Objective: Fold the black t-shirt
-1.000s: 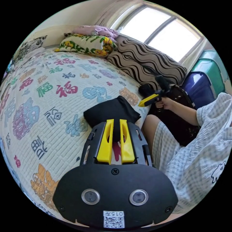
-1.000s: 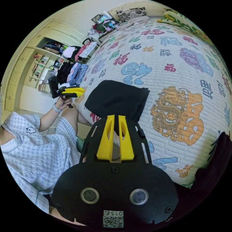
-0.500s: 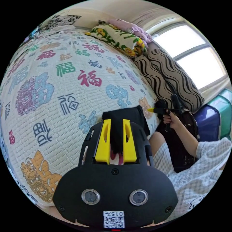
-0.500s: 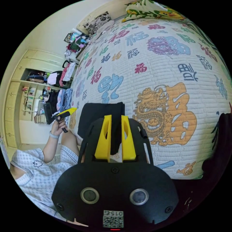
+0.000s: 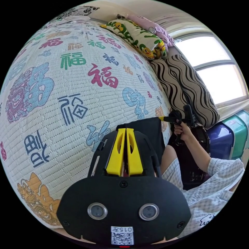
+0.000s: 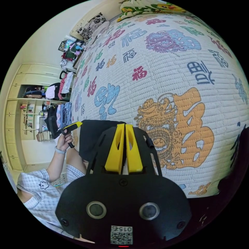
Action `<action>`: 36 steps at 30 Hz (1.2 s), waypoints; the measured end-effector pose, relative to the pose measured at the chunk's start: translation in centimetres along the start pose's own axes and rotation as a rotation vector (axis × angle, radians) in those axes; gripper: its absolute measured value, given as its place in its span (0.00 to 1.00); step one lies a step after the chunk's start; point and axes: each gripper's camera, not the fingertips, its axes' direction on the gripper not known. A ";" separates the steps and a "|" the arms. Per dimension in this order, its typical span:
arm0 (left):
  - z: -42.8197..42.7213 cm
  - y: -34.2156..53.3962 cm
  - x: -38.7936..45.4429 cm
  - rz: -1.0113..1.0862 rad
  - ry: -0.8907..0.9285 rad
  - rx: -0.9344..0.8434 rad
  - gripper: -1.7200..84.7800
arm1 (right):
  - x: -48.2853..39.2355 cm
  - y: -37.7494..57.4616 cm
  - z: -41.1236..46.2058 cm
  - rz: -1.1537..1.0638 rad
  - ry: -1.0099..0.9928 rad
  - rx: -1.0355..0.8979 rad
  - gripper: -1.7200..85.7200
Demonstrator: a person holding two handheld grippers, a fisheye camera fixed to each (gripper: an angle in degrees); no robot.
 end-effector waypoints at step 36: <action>13.8 4.2 10.1 0.345 -0.166 -0.257 0.08 | -8.5 7.7 2.2 -0.364 0.041 -0.267 0.02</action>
